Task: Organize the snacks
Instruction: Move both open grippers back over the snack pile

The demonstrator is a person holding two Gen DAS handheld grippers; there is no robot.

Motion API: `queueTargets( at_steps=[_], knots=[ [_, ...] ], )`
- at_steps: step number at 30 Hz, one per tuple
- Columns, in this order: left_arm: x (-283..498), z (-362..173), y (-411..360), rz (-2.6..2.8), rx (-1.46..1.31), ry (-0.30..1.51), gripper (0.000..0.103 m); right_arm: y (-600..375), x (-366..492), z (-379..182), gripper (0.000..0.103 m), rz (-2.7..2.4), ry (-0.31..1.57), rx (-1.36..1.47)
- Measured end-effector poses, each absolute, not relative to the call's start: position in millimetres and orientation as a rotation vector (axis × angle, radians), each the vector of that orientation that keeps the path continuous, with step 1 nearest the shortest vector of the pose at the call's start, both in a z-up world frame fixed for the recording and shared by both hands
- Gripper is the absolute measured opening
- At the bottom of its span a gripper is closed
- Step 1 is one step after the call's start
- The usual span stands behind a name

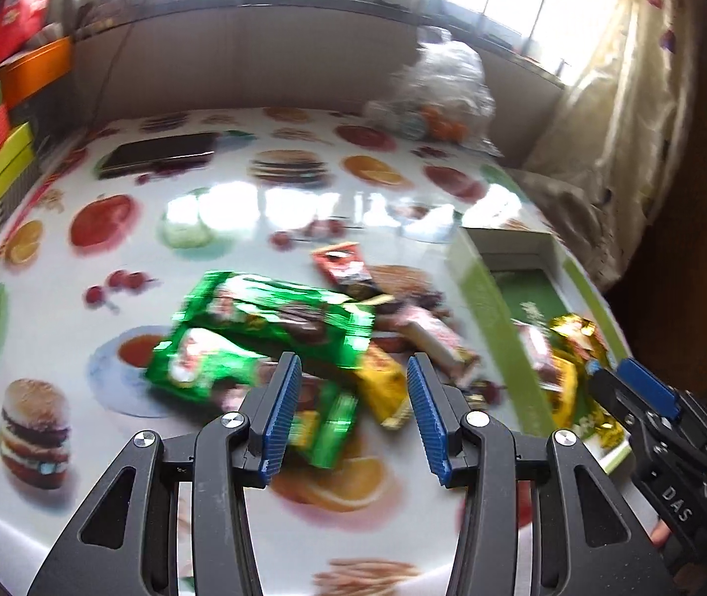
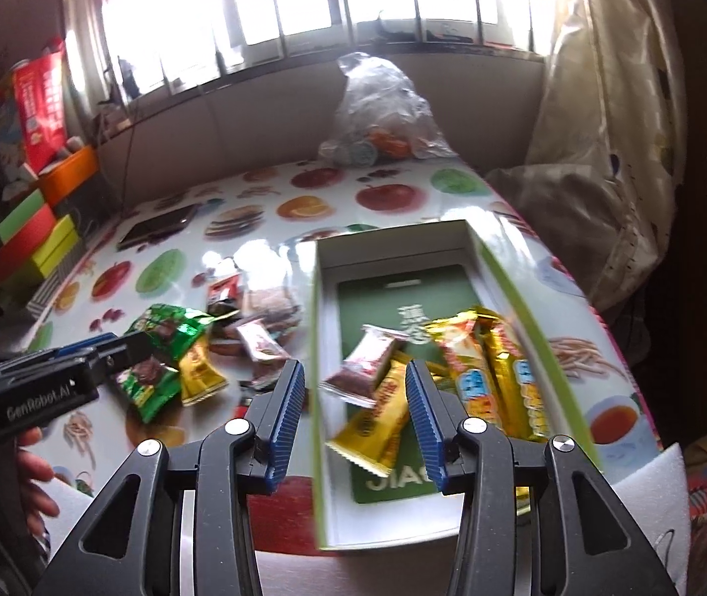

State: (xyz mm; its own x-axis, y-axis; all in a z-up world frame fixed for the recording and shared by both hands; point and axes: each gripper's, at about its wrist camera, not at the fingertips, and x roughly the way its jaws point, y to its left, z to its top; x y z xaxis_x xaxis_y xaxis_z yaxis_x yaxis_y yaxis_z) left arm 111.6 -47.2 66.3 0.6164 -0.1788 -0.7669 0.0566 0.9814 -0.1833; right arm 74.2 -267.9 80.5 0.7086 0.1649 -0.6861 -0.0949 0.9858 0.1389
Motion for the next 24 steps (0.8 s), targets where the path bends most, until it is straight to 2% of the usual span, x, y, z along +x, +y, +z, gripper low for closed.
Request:
queueTargets(
  at_steps=[15,24],
  knots=[
    [113.6,39.8,17.7,-0.041,-0.275,0.948,0.046,-198.8,79.8,57.7,0.042,0.3,0.857,-0.027],
    [120.1,27.0,27.2,-0.038,-0.328,0.999,0.046,-181.0,90.8,35.7,0.042,0.26,0.929,-0.095]
  ],
)
